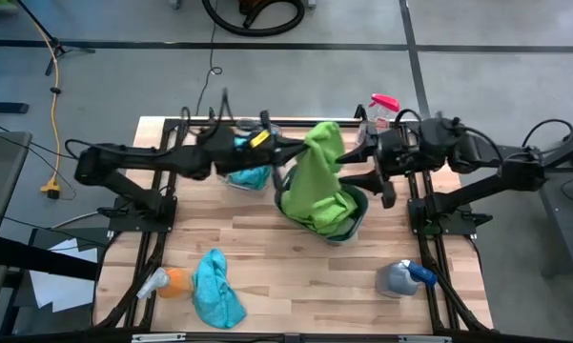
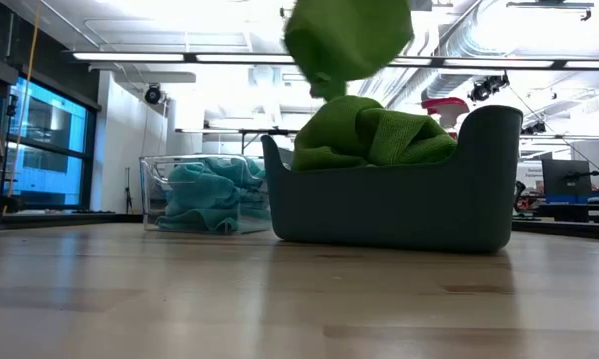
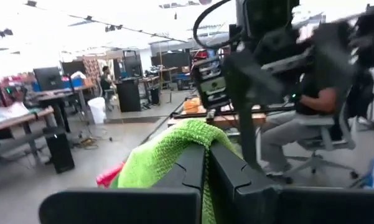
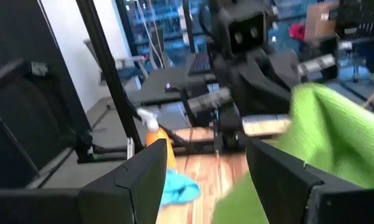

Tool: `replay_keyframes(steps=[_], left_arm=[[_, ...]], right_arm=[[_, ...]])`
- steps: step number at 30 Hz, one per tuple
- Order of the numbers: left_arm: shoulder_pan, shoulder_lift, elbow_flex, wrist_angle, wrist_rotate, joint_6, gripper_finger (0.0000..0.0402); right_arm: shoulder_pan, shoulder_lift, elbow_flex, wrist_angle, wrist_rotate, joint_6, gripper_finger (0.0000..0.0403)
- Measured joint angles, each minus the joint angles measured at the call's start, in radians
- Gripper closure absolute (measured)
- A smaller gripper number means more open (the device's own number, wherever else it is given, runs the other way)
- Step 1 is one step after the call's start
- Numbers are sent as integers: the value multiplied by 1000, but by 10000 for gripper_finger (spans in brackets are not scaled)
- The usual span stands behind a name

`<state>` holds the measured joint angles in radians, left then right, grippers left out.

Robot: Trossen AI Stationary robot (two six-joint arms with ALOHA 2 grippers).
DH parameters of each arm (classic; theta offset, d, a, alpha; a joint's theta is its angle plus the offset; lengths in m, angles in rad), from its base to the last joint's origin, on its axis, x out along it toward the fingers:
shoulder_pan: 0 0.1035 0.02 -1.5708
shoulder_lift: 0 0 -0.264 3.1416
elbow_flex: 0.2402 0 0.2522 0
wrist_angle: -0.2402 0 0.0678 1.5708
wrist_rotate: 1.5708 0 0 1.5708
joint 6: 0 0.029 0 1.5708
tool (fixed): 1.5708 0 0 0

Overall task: Sort microfiber towel by color & place in baskets
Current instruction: Put the green microfiber towel into the blue bin

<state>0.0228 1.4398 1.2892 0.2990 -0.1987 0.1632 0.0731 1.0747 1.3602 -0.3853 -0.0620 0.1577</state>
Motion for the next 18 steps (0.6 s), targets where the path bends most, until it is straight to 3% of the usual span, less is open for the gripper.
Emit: replay_keyframes(steps=[8,18], left_arm=[[51,203,155,-3,-23,158,401],[-39,296,148,-169,-99,93,401]], right_arm=[[0,-81,0,10,9,27,185],[2,-128,0,1,10,26,185]])
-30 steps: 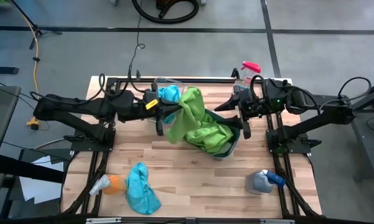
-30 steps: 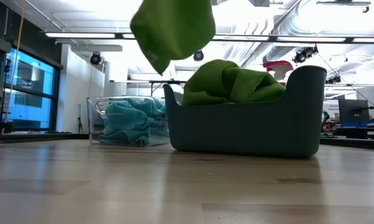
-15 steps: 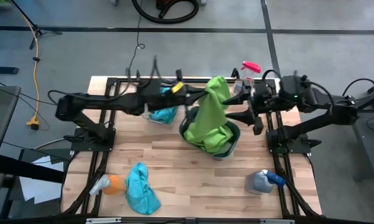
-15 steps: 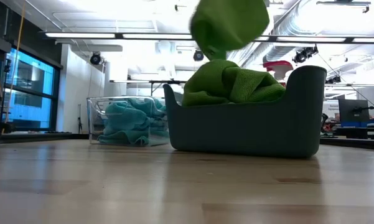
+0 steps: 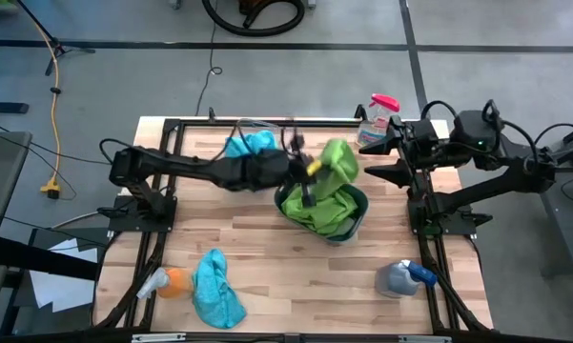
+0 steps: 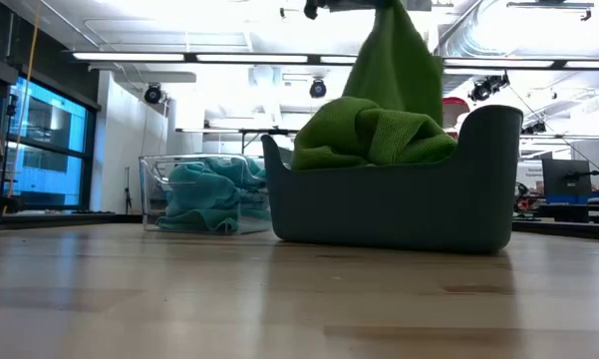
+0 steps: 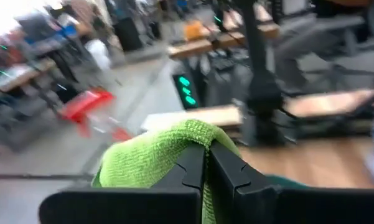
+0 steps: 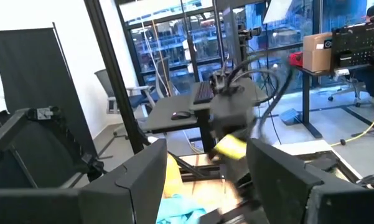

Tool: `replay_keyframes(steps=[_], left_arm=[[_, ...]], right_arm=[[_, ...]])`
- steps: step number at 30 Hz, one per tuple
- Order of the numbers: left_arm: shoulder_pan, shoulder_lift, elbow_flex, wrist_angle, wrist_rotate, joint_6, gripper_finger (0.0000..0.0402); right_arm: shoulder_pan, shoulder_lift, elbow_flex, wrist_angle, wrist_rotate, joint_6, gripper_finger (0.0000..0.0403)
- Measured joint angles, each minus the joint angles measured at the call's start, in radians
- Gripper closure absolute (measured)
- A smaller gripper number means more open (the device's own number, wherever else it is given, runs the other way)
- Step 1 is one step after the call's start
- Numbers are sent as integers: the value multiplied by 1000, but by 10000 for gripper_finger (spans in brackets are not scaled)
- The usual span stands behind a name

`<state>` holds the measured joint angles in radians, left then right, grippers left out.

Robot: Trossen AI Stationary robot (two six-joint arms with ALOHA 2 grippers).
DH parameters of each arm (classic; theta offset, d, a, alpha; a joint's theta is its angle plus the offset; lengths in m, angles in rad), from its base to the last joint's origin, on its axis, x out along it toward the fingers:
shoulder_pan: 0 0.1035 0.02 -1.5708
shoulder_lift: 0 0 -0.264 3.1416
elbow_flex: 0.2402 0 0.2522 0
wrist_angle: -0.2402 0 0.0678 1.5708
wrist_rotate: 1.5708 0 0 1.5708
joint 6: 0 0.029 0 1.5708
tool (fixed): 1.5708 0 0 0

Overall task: Sort microfiber towel by color & place in baskets
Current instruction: Put the green microfiber towel into the blue bin

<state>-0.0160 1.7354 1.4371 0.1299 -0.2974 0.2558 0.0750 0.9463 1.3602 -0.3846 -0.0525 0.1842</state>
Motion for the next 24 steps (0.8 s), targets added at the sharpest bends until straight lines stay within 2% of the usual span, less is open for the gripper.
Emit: replay_keyframes(steps=[12,15,18,20,22,24], left_arm=[[-166,78,0,-229,29,-293,401],[-155,104,0,-254,38,-376,401],[-121,111,14,-348,169,-559,401],[-105,110,18,-449,238,-621,401],[-101,110,17,-562,236,-628,401],[-99,104,16,-607,216,-621,401]], right_arm=[[0,1,0,-53,36,-7,185],[0,1,0,-56,58,-9,185],[0,1,0,-64,61,-9,185],[0,1,0,-69,61,-6,185],[0,1,0,-77,61,-6,185],[0,1,0,-84,61,-9,185]])
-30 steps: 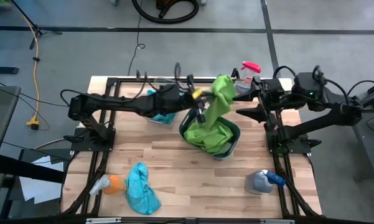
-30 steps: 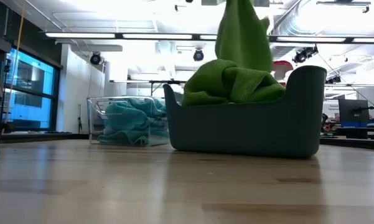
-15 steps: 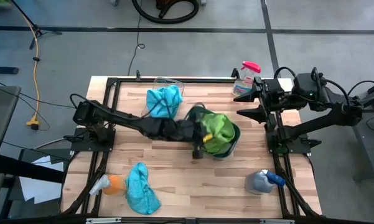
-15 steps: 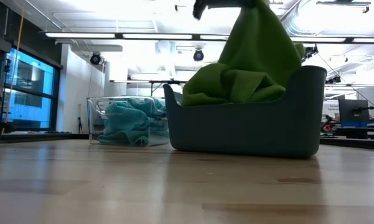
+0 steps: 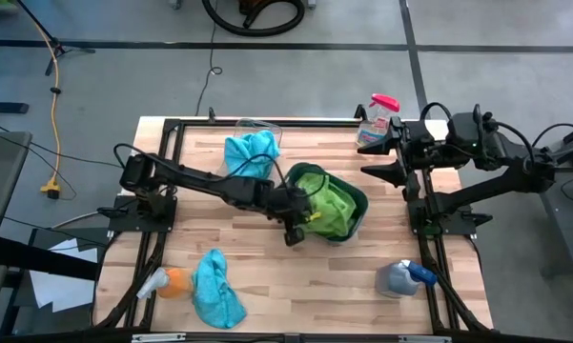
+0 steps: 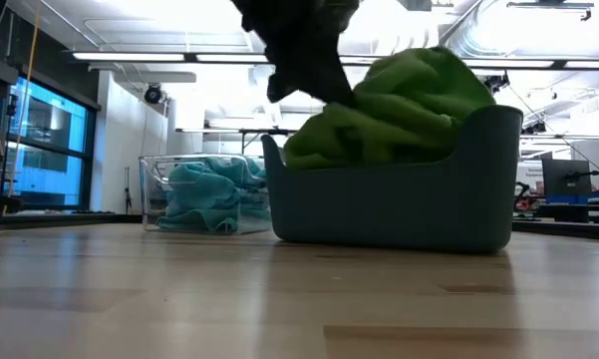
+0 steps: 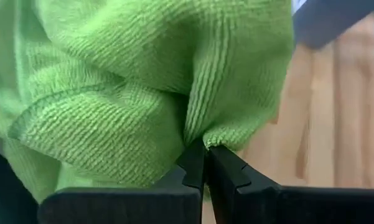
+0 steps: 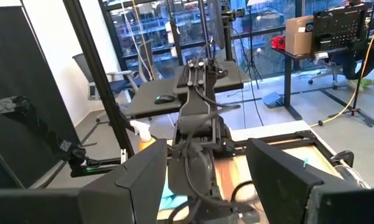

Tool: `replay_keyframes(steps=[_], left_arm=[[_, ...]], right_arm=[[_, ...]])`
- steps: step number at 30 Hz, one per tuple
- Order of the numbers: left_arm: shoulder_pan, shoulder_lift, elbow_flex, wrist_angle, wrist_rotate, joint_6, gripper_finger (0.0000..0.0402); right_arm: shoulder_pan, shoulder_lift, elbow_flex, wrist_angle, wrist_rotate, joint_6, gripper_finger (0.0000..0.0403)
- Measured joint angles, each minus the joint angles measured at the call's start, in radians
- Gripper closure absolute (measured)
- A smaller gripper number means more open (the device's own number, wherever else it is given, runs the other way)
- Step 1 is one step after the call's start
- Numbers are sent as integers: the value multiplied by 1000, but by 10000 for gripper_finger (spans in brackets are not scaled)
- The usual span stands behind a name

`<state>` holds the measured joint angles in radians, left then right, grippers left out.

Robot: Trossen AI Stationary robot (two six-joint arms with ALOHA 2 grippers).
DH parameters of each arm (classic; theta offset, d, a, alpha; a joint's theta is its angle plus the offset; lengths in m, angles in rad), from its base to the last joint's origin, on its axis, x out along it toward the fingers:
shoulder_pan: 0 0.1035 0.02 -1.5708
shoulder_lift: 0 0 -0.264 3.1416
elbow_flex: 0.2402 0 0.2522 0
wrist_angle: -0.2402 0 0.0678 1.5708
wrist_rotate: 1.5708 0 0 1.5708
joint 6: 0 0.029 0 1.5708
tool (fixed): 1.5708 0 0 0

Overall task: Sort microfiber towel by color & place in baskets
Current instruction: Put the green microfiber towel into the blue bin

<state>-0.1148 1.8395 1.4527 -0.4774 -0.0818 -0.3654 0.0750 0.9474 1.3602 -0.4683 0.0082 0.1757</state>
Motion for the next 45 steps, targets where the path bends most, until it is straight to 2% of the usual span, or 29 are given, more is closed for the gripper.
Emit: replay_keyframes(steps=[3,10,15,18,21,27,35,45], left_arm=[[19,-7,32,7,-2,8,401],[105,21,196,-39,-5,73,401],[183,106,273,-41,27,116,401],[207,171,298,-29,85,92,401],[213,230,312,-23,100,71,401],[205,285,312,-163,91,53,401],[201,291,312,-332,-63,43,401],[220,281,162,-278,-35,-23,401]], right_arm=[[0,2,0,-4,0,0,185],[0,2,0,-6,0,0,185],[0,2,0,-6,22,0,185],[0,2,0,-6,42,-1,185],[0,2,0,-7,45,0,185],[0,1,0,-26,45,0,185],[0,1,0,-90,45,-1,185],[0,1,0,-127,45,-1,185]])
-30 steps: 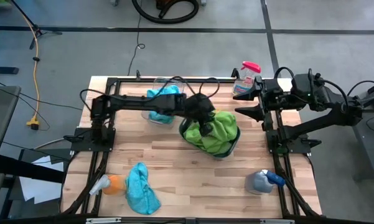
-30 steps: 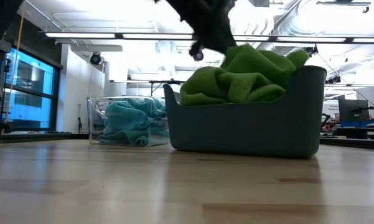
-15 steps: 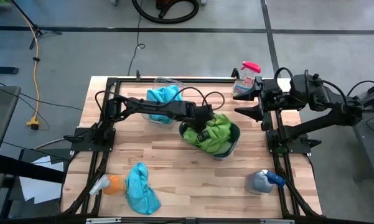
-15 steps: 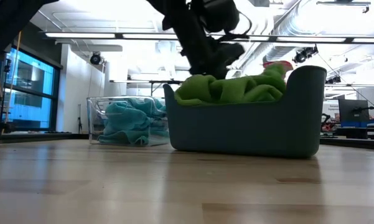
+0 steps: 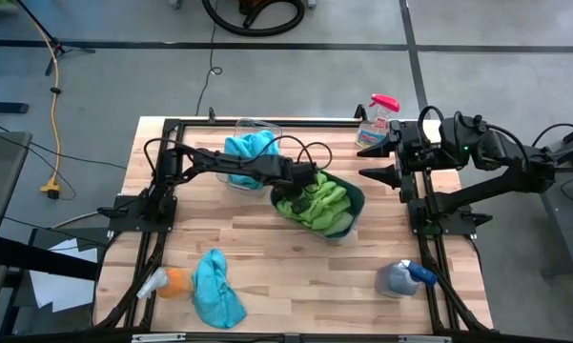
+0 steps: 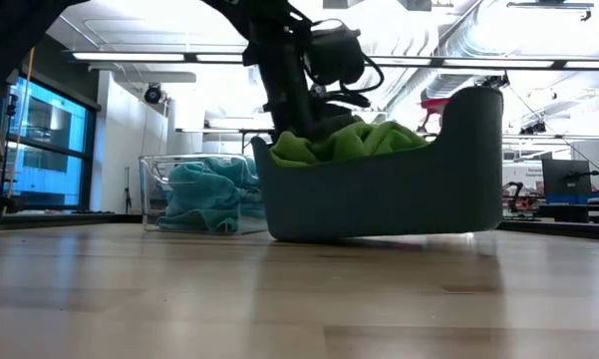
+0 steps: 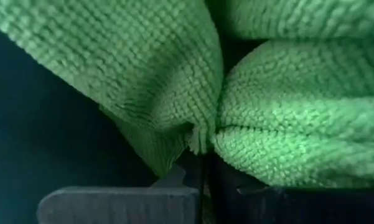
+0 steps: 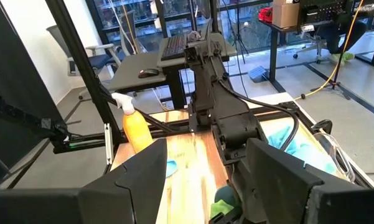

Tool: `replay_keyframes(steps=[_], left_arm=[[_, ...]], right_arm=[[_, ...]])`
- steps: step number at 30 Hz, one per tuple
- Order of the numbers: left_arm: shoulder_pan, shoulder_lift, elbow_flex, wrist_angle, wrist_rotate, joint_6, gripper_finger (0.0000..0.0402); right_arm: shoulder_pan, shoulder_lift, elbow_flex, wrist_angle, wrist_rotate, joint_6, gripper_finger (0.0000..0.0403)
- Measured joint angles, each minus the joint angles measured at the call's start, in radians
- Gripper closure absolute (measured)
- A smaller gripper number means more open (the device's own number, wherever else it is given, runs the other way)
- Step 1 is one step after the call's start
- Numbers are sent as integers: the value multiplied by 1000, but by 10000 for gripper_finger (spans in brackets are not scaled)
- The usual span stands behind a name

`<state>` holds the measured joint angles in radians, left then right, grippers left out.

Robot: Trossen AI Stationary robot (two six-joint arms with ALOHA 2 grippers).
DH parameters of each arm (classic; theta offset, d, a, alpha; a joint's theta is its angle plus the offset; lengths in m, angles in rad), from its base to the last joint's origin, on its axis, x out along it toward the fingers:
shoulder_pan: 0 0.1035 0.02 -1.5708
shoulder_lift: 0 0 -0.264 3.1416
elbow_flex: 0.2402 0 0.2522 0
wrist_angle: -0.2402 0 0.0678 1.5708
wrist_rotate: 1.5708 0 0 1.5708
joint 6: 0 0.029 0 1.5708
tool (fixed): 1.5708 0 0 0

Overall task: Sort microfiber towel by color & place in baskets
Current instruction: Put the green microfiber towel into the blue bin

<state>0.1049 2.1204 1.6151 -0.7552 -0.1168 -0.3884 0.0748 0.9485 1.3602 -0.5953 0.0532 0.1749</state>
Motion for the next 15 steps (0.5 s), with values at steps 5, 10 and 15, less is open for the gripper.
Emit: replay_keyframes(steps=[5,10,15], left_arm=[[-7,3,-2,23,-12,9,401],[-7,9,55,7,12,46,381],[-10,10,114,0,77,101,322]], right_arm=[[0,0,0,0,0,0,185],[0,0,0,0,0,0,185],[0,0,0,0,0,5,185]])
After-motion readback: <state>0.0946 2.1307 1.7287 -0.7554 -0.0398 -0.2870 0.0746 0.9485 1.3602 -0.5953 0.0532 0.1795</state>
